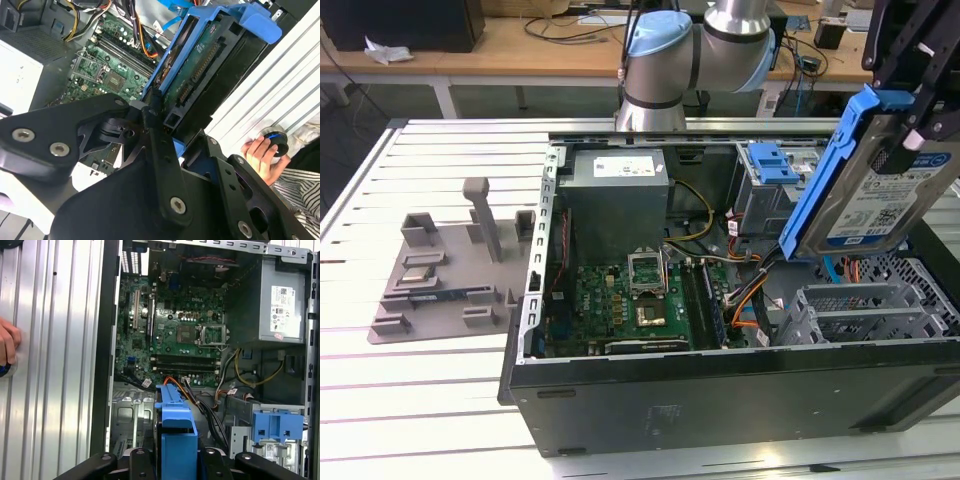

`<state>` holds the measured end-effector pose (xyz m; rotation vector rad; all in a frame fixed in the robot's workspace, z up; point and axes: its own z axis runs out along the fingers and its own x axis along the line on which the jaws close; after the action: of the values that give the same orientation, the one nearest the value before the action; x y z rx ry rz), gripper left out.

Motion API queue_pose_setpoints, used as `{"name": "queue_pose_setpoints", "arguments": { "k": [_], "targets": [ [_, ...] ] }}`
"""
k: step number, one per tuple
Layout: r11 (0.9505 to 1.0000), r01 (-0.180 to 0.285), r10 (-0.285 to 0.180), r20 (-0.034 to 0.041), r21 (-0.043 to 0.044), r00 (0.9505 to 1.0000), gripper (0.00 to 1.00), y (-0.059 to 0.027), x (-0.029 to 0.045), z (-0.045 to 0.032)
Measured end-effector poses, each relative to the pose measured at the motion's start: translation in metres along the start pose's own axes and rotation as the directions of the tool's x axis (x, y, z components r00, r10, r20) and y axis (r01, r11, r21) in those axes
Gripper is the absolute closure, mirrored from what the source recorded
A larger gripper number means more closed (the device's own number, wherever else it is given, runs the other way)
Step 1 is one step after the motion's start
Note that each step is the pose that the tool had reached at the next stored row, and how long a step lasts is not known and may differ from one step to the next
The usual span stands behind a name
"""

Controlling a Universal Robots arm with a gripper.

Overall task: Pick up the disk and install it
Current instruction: 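Pick up the disk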

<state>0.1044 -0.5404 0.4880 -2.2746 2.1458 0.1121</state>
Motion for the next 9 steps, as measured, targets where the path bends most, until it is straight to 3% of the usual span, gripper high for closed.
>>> {"name": "queue_pose_setpoints", "arguments": {
  "k": [9],
  "targets": [
    [0.9997, -0.023, 0.023, -0.0002, 0.0013, 0.9997, 0.63, -0.0097, 0.0010, 0.0056]
  ]
}}
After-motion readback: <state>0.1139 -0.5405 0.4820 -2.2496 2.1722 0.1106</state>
